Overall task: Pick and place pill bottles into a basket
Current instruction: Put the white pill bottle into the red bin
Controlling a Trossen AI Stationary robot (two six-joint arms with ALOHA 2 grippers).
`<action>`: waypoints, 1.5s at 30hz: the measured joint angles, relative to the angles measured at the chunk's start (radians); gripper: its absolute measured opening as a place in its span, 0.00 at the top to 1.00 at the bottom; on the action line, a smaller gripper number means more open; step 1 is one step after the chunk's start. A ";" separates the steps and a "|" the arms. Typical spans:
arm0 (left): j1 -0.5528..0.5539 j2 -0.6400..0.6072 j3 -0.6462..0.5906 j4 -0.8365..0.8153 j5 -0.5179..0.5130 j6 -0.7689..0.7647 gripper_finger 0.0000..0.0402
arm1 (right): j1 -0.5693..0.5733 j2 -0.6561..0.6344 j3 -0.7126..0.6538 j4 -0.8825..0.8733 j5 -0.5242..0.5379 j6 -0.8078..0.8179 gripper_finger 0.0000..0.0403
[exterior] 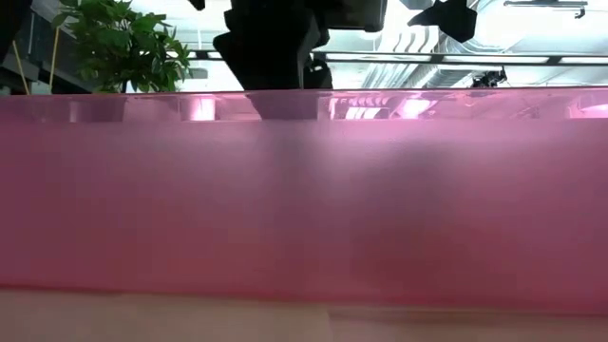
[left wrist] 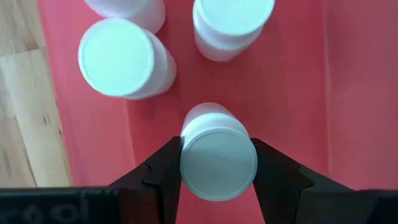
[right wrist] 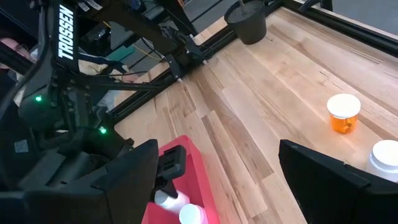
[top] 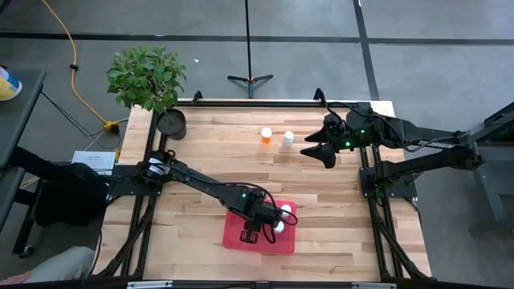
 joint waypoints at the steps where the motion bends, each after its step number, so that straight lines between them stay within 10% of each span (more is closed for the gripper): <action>1: 0.000 0.003 0.000 0.004 0.004 0.000 0.51 | 0.000 0.000 0.000 0.000 0.000 0.000 0.20; 45: -0.007 0.032 0.002 0.077 0.053 -0.050 0.46 | 0.000 0.000 0.000 0.000 -0.002 0.000 0.20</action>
